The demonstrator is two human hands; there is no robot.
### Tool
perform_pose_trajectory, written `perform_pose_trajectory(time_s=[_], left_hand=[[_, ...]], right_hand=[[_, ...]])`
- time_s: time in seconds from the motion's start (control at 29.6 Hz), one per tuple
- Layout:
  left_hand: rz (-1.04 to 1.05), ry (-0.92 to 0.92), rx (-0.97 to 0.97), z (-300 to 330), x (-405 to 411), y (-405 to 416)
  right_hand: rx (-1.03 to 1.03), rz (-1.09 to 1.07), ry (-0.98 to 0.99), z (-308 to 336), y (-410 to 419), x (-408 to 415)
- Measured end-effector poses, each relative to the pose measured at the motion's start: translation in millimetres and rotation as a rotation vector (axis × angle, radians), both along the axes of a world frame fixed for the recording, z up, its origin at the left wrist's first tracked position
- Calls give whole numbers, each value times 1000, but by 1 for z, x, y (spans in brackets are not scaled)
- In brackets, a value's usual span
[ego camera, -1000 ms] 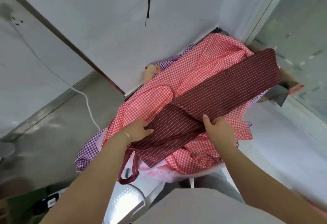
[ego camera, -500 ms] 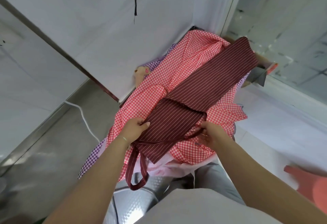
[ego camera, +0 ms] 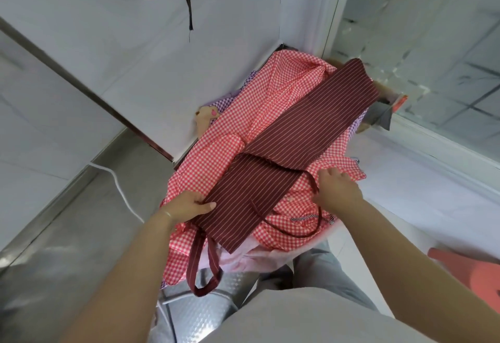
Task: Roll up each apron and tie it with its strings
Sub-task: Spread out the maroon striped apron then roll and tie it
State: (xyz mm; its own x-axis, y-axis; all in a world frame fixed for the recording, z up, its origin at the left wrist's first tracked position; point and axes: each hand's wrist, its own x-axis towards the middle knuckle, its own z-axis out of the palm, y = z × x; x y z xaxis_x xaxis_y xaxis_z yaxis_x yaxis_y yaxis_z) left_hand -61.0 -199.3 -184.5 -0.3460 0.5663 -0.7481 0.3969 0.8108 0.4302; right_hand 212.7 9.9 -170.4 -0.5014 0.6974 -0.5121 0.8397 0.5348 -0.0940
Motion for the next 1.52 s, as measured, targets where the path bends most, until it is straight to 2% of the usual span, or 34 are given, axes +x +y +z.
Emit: perform_pose_trajectory(time_s=[0.07,0.14,0.24,0.27,0.34,0.41,0.44,0.54,0.61,0.68,0.71,0.81,0.88,0.91,0.98,1.05,1.12,1.15,1.18,1.25,1.28,1.39,1.52], left_hand=[[-71,-70,-111,5,-8,-9],[-38,-182,-172,11,-13,-17],[113,-446,-77,33,-18,-17],[171,-527,-21,41,-20,-14],[292,-657,77,57,-25,5],[321,-704,129,72,-23,17],[300,-699,130,76,-20,29],[315,-661,118,86,1,69],[318,-624,138,89,17,106],[371,-650,171,89,27,134],[414,-688,187,88,32,150],[543,-853,258,84,54,201],[536,-914,300,78,64,230],[498,-876,281,76,67,241],[363,-633,235,69,70,255],[236,-157,315,53,63,257],[222,331,422,34,52,241],[300,469,466,27,50,229],[421,499,495,21,51,215],[647,351,469,14,59,196],[679,276,451,12,64,189],[548,169,537,8,68,175],[393,-50,400,3,50,172]], right_hand=[[57,74,246,-14,-7,-18],[4,257,278,-26,-9,-39],[-80,419,110,-47,-10,-54],[-51,442,141,-51,-12,-51],[133,591,363,-59,-13,-37],[234,852,602,-70,-27,-20],[222,970,674,-76,-26,-11],[186,1219,746,-88,-17,14],[155,1260,794,-90,-7,24],[162,1130,874,-83,-1,22],[159,949,911,-78,7,20],[-32,111,990,-49,43,11],[-364,-396,1027,-24,64,-2],[-585,-632,1071,-19,75,-12],[-949,-1012,1108,-16,99,-25],[-1081,-1101,1011,-17,115,-31],[-1024,-1030,899,-26,121,-31],[-967,-988,844,-31,123,-32],[-927,-959,799,-35,123,-32],[-858,-919,757,-43,125,-37],[-793,-921,780,-47,125,-39],[-549,-1035,875,-59,126,-39],[-554,-1134,837,-75,128,-34]])
